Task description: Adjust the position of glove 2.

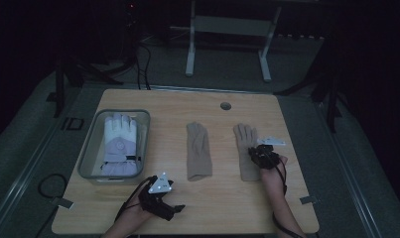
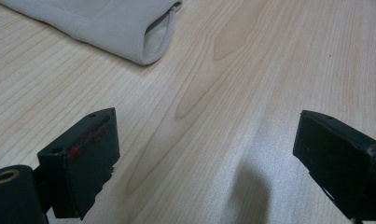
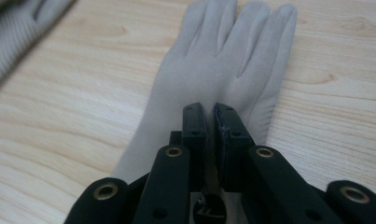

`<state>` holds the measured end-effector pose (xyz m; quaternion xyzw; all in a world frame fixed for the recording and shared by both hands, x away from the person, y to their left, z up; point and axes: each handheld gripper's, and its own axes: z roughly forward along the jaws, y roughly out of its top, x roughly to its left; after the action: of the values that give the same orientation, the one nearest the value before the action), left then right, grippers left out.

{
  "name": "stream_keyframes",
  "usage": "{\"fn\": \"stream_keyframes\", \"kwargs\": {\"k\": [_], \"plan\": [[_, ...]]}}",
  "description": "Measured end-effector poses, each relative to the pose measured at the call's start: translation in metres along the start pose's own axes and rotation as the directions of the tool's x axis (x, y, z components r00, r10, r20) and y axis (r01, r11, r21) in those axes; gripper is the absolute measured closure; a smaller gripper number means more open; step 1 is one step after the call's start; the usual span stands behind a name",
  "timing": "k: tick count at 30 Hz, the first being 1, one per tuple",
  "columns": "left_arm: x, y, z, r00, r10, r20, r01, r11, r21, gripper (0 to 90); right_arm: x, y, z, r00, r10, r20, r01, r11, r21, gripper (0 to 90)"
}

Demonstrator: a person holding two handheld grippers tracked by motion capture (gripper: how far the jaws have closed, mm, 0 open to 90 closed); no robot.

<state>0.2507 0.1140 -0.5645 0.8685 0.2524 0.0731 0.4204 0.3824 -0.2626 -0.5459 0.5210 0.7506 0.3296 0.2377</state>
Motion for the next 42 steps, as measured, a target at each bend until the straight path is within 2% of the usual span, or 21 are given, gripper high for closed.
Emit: {"fn": "stream_keyframes", "kwargs": {"k": [4, 5, 10, 16, 18, 24, 26, 27, 28, 29, 33, 34, 35, 41, 42], "plan": [[0.000, 0.000, 0.000, 1.0000, -0.002, 0.000, 0.002, 1.0000, 0.000, 7.1, 0.008, 0.008, -0.007, 0.9997, 0.021, 0.009, -0.021, 1.000, -0.021, 83.6], [0.001, 0.000, 0.000, 1.0000, -0.004, -0.001, 0.004, 1.0000, -0.003, 7.2, 0.013, 0.015, -0.011, 0.9994, 0.034, 0.007, -0.034, 0.999, -0.030, 83.6], [0.000, 0.000, 0.000, 1.0000, -0.003, -0.002, 0.003, 1.0000, -0.003, 7.1, 0.025, 0.028, -0.020, 0.9993, 0.033, 0.019, -0.031, 0.998, -0.057, 83.6], [0.000, 0.000, 0.000, 1.0000, -0.001, -0.001, 0.001, 1.0000, -0.002, 7.1, 0.042, 0.049, -0.031, 0.9975, 0.070, 0.002, -0.070, 0.992, -0.104, 83.6], [0.000, 0.000, 0.000, 1.0000, 0.000, -0.001, 0.000, 1.0000, -0.002, 7.2, 0.056, 0.059, -0.033, 0.9977, 0.067, -0.011, -0.068, 0.991, -0.116, 83.6], [0.000, 0.000, -0.001, 1.0000, 0.001, -0.001, -0.001, 1.0000, -0.004, 7.1, 0.086, 0.074, -0.030, 0.9976, 0.048, -0.050, -0.054, 0.989, -0.141, 83.6], [0.001, 0.000, 0.000, 1.0000, 0.003, -0.002, -0.003, 1.0000, -0.004, 7.2, 0.096, 0.078, -0.028, 0.9961, 0.053, -0.071, -0.063, 0.988, -0.139, 83.6], [0.001, 0.000, 0.000, 1.0000, 0.003, -0.002, -0.003, 1.0000, -0.004, 7.1, 0.096, 0.078, -0.028, 0.9961, 0.053, -0.071, -0.063, 0.988, -0.139, 83.6], [0.000, 0.000, 0.000, 1.0000, 0.003, 0.000, -0.003, 1.0000, -0.005, 7.1, 0.101, 0.080, -0.028, 0.9954, 0.051, -0.081, -0.062, 0.988, -0.140, 83.6], [0.000, 0.000, -0.001, 1.0000, 0.003, 0.000, -0.003, 1.0000, -0.005, 7.1, 0.112, 0.083, -0.025, 0.9943, 0.043, -0.098, -0.056, 0.989, -0.137, 83.6], [0.000, 0.000, -0.001, 1.0000, 0.003, 0.002, -0.003, 1.0000, -0.005, 7.2, 0.133, 0.088, -0.021, 0.9914, 0.024, -0.129, -0.042, 0.990, -0.137, 83.5], [0.000, 0.000, -0.001, 1.0000, 0.003, 0.002, -0.003, 1.0000, -0.005, 7.1, 0.133, 0.088, -0.021, 0.9914, 0.024, -0.129, -0.042, 0.990, -0.137, 83.5], [0.000, 0.000, -0.001, 1.0000, 0.002, 0.002, -0.002, 1.0000, -0.006, 7.1, 0.142, 0.089, -0.019, 0.9905, 0.015, -0.137, -0.033, 0.990, -0.134, 83.5], [0.000, 0.000, -0.001, 1.0000, 0.005, 0.003, -0.005, 1.0000, -0.002, 7.2, 0.153, 0.085, -0.010, 0.9884, 0.012, -0.151, -0.030, 0.993, -0.118, 83.5], [0.000, 0.000, -0.001, 1.0000, 0.002, 0.004, -0.002, 1.0000, -0.004, 7.2, 0.156, 0.081, -0.004, 0.9880, 0.008, -0.154, -0.024, 0.995, -0.102, 83.5]]}}
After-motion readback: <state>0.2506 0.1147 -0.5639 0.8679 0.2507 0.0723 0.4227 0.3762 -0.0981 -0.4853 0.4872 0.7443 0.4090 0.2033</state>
